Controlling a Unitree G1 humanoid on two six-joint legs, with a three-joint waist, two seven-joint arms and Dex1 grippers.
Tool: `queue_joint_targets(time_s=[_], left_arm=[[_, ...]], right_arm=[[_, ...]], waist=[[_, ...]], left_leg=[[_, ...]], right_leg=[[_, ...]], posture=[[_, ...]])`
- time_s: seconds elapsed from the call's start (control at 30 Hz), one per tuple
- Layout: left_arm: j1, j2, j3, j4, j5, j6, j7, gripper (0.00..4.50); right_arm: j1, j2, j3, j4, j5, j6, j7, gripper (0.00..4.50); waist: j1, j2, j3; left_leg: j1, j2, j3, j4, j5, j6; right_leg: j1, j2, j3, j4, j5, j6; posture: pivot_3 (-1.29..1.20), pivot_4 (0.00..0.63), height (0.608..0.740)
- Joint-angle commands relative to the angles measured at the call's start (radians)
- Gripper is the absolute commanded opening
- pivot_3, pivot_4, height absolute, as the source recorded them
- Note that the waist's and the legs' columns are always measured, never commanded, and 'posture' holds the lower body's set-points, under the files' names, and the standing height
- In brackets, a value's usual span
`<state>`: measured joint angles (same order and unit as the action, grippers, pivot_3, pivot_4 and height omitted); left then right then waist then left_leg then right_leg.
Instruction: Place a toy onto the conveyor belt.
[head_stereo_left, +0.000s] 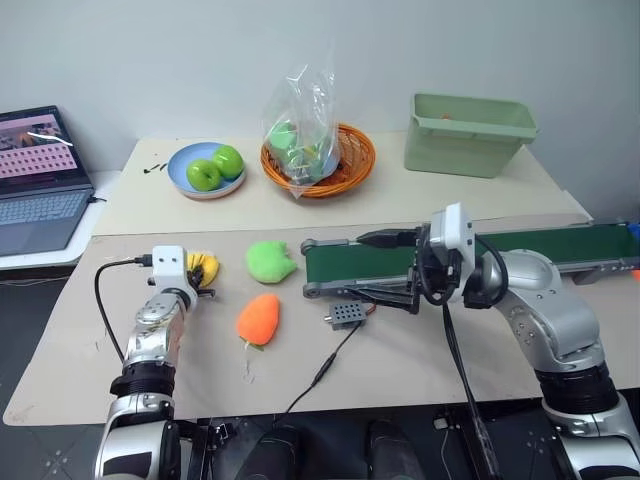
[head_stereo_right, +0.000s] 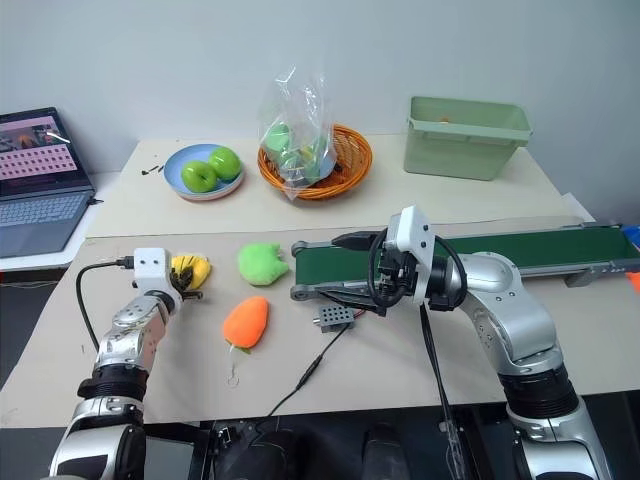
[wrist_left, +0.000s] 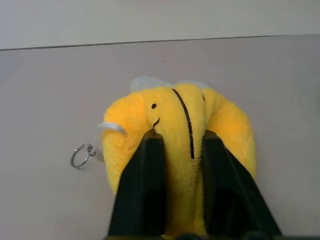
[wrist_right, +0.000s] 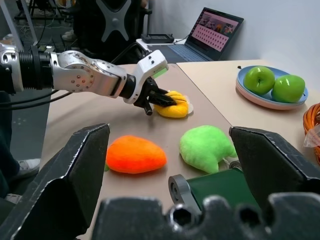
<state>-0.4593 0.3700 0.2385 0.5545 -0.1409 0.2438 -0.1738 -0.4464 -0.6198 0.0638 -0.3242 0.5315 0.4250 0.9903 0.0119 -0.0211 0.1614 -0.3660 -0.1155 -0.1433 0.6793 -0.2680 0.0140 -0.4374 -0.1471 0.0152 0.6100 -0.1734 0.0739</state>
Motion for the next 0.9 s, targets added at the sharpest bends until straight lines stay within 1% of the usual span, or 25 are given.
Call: queue_joint_targets(time_s=[0.03,0.2,0.27,0.3,0.4,0.5,0.57,0.67,0.73,0.8,0.9], left_arm=[[0.012,-0.006,-0.008,0.046,0.005,0.026,-0.003,0.03],[0.019,-0.012,-0.009,0.035,0.011,0.022,0.015,0.03],[0.028,-0.01,-0.021,0.007,0.035,-0.002,0.039,0.03],[0.04,-0.003,-0.04,-0.031,0.073,-0.04,0.069,0.03],[0.068,-0.005,-0.064,-0.184,0.146,-0.099,0.153,0.03],[0.098,-0.005,-0.1,-0.434,0.248,-0.164,0.226,0.03],[0.114,0.004,-0.178,-0.567,0.324,-0.199,0.202,0.03],[0.12,-0.015,-0.287,-0.701,0.353,-0.202,0.126,0.03],[0.116,-0.06,-0.328,-0.765,0.299,-0.178,0.077,0.03],[0.114,-0.118,-0.345,-0.785,0.215,-0.124,0.024,0.03],[0.122,-0.199,-0.351,-0.745,0.026,0.071,-0.106,0.03]], right_arm=[[-0.015,-0.004,-0.037,-0.025,0.003,-0.017,-0.012,4.5],[-0.019,-0.004,-0.034,-0.016,-0.003,-0.018,-0.018,4.5],[-0.02,-0.003,-0.032,-0.012,-0.005,-0.018,-0.018,4.5],[-0.022,-0.003,-0.03,-0.009,-0.008,-0.017,-0.02,4.5],[-0.024,-0.004,-0.022,0.003,-0.02,-0.014,-0.02,4.5],[-0.022,-0.003,-0.022,0.015,-0.029,-0.021,-0.014,4.5],[-0.022,0.001,-0.023,0.021,-0.03,-0.021,-0.014,4.5],[-0.022,0.008,-0.021,0.027,-0.035,-0.022,-0.013,4.5],[-0.018,0.011,-0.017,0.031,-0.042,-0.024,-0.016,4.5],[-0.014,0.011,-0.015,0.033,-0.051,-0.027,-0.018,4.5],[-0.01,0.017,-0.026,0.028,-0.053,-0.022,-0.032,4.5]], waist=[[0.0,0.0,0.0],[0.0,0.0,0.0],[0.0,0.0,0.0],[0.0,0.0,0.0],[-0.002,0.0,0.0],[-0.002,-0.003,0.002],[0.001,-0.004,0.002],[0.006,-0.004,0.002],[0.005,-0.004,0.002],[0.002,-0.004,0.002],[-0.007,-0.004,0.002]], left_leg=[[0.0,0.0,0.0,0.0,0.0,0.0],[0.001,0.0,0.0,0.0,0.0,0.0],[0.002,0.0,0.0,0.0,0.0,0.0],[0.002,0.0,0.0,0.0,0.0,0.0],[0.001,0.0,0.001,0.0,0.0,0.0],[-0.003,0.001,0.001,0.0,0.0,-0.001],[-0.004,0.002,0.001,0.0,0.001,-0.001],[-0.004,0.001,0.002,0.0,0.0,0.0],[-0.003,0.001,0.003,0.0,-0.001,0.001],[-0.003,0.002,0.004,0.0,-0.001,0.001],[-0.002,0.003,0.006,0.0,-0.001,0.001]], right_leg=[[0.0,0.0,0.0,0.0,0.0,0.0],[0.001,0.0,0.0,0.0,0.0,0.0],[0.001,0.0,0.0,0.0,0.0,0.0],[0.001,0.0,0.0,0.0,0.0,0.0],[0.001,0.0,0.0,-0.001,0.0,0.0],[-0.004,0.0,0.001,0.0,0.0,-0.001],[-0.004,0.001,0.0,-0.001,0.001,-0.001],[-0.003,0.0,0.0,-0.002,0.001,-0.001],[-0.002,0.0,0.001,-0.002,0.001,-0.001],[-0.002,0.0,0.001,-0.002,0.001,0.0],[-0.002,0.001,0.001,-0.001,0.001,0.0]], posture=[[0.0,0.15,0.74],[0.0,0.15,0.74],[0.0,0.15,0.74],[0.0,0.15,0.74],[0.0,0.15,0.74],[0.0,0.15,0.74],[0.0,0.15,0.74],[0.0,0.15,0.74],[0.0,0.15,0.74],[0.0,0.15,0.74],[0.0,0.15,0.74]])
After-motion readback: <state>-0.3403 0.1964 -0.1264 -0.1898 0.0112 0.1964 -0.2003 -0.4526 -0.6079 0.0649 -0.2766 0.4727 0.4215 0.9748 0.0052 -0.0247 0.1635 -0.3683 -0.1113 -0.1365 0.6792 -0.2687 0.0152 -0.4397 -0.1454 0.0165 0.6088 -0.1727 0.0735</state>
